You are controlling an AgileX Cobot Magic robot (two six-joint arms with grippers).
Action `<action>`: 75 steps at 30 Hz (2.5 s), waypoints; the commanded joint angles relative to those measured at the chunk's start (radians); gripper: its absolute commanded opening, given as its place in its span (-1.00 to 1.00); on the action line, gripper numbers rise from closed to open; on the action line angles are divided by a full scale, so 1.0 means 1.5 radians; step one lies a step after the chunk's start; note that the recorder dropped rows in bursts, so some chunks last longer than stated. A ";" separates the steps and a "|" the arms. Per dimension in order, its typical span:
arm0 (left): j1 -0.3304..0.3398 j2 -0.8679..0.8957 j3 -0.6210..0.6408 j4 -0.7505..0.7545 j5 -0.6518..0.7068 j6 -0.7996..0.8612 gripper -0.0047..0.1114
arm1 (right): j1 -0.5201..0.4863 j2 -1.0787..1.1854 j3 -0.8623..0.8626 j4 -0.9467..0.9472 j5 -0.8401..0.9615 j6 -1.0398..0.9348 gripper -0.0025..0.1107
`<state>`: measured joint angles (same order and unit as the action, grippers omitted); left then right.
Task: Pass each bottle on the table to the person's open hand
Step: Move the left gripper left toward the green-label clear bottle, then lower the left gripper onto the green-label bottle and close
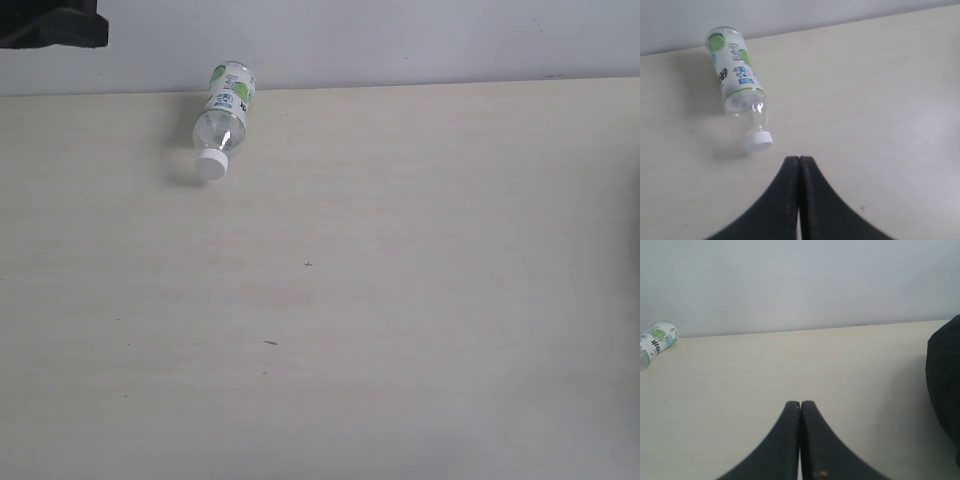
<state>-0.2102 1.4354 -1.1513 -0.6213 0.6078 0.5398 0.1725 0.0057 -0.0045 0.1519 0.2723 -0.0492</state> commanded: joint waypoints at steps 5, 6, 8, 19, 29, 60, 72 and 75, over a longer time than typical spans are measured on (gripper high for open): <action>0.001 0.245 -0.339 0.175 0.187 -0.223 -0.92 | -0.003 -0.004 0.003 -0.001 -0.003 0.001 -0.96; -0.001 0.270 -0.376 0.186 0.204 -0.233 -0.92 | -0.003 -0.004 0.003 -0.001 -0.003 0.001 -0.96; -0.004 0.315 -0.444 0.205 0.241 -0.245 -0.92 | -0.003 -0.004 0.003 -0.001 -0.003 0.001 -0.96; -0.039 0.521 -0.760 0.367 0.306 -0.331 -0.92 | -0.003 -0.004 0.003 -0.001 -0.003 0.001 -0.96; -0.039 0.602 -0.846 0.366 0.268 -0.366 -0.91 | -0.003 -0.004 0.003 -0.001 -0.003 0.001 -0.96; -0.082 0.749 -0.846 0.445 0.175 -0.526 0.50 | -0.003 -0.004 0.003 -0.001 -0.003 0.001 -0.96; -0.082 0.780 -0.846 0.445 0.164 -0.540 0.50 | -0.003 -0.004 0.003 -0.001 -0.003 0.001 -0.96; -0.082 0.788 -0.846 0.445 0.164 -0.540 0.50 | -0.003 -0.004 0.003 -0.001 -0.003 0.001 -0.96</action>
<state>-0.3327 2.6039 -2.4144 0.0435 0.8658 -0.2610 0.1725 0.0057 -0.0045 0.1519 0.2723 -0.0492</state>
